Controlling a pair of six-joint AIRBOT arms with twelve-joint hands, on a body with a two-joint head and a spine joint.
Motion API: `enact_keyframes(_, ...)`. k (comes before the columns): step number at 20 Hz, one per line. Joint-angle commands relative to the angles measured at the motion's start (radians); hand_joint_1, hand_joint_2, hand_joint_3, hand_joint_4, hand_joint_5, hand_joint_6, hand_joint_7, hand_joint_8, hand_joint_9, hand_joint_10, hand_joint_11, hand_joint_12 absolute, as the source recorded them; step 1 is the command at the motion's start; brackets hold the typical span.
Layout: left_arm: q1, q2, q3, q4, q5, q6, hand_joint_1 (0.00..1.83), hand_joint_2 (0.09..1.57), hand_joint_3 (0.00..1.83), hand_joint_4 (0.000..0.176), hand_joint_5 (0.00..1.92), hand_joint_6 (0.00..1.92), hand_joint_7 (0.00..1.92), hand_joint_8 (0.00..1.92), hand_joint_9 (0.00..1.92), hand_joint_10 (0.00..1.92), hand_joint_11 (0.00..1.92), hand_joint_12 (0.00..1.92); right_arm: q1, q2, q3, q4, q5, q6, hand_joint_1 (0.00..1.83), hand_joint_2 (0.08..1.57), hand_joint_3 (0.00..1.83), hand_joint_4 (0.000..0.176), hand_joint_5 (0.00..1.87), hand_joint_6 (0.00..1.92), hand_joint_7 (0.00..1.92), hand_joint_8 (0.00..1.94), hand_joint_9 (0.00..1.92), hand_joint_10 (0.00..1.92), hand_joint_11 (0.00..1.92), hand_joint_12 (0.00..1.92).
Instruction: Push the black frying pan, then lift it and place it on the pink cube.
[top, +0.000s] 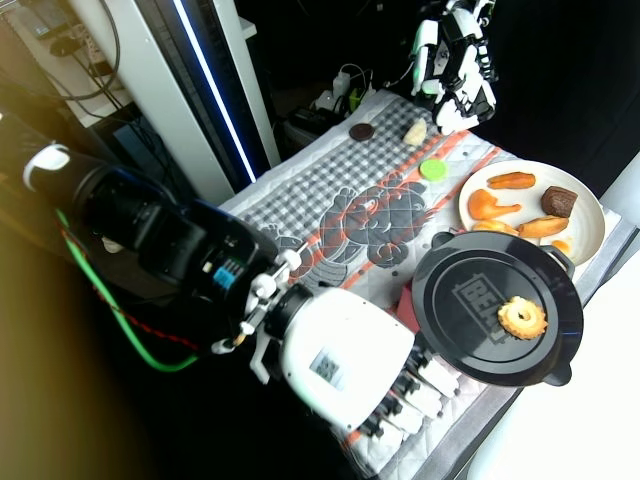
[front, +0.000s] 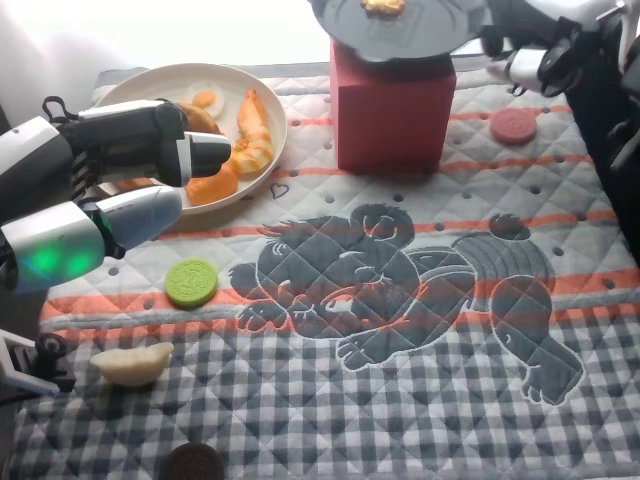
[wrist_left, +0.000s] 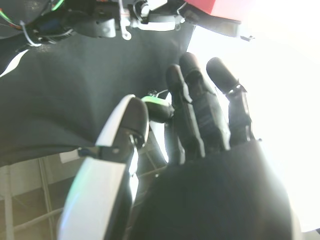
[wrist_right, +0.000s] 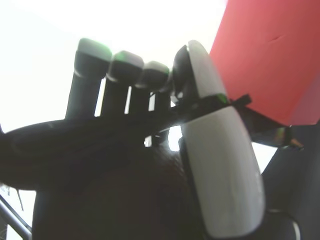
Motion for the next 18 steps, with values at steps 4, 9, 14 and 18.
enact_keyframes(4, 0.004, 0.008, -0.005, -0.023, -0.137, -0.011, 0.87, 1.45, 0.00, 0.000, 0.43, 1.78, 0.65, 0.01, 0.58, 0.23, 0.01, 1.62, -0.007, 0.039, -0.061, -0.061, 0.149, 0.002, 1.22, 1.33, 0.08, 0.000, 0.71, 1.92, 0.55, 1.76, 0.77, 1.92, 0.80, 1.92)
enact_keyframes(9, 0.018, 0.011, -0.008, -0.039, -0.148, -0.011, 0.92, 1.43, 0.00, 0.000, 0.45, 1.74, 0.74, 0.02, 0.54, 0.51, 0.05, 1.65, -0.042, 0.078, -0.125, -0.081, 0.184, 0.002, 1.04, 1.11, 0.62, 0.000, 0.63, 1.91, 0.50, 1.78, 0.76, 1.92, 0.78, 1.92)
enact_keyframes(14, 0.027, 0.011, -0.011, -0.050, -0.155, -0.011, 0.88, 1.45, 0.00, 0.000, 0.43, 1.78, 0.74, 0.02, 0.41, 0.73, 0.00, 1.66, -0.061, 0.120, -0.173, -0.099, 0.206, 0.002, 0.98, 1.30, 0.28, 0.009, 0.49, 1.92, 0.49, 1.75, 0.65, 1.92, 0.66, 1.92)
enact_keyframes(18, 0.036, 0.012, -0.013, -0.060, -0.164, -0.011, 0.90, 1.44, 0.00, 0.000, 0.43, 1.77, 0.76, 0.04, 0.41, 0.77, 0.00, 1.66, -0.065, 0.135, -0.197, -0.123, 0.217, 0.002, 0.97, 1.36, 0.18, 0.014, 0.47, 1.92, 0.50, 1.75, 0.88, 1.82, 0.91, 1.92)
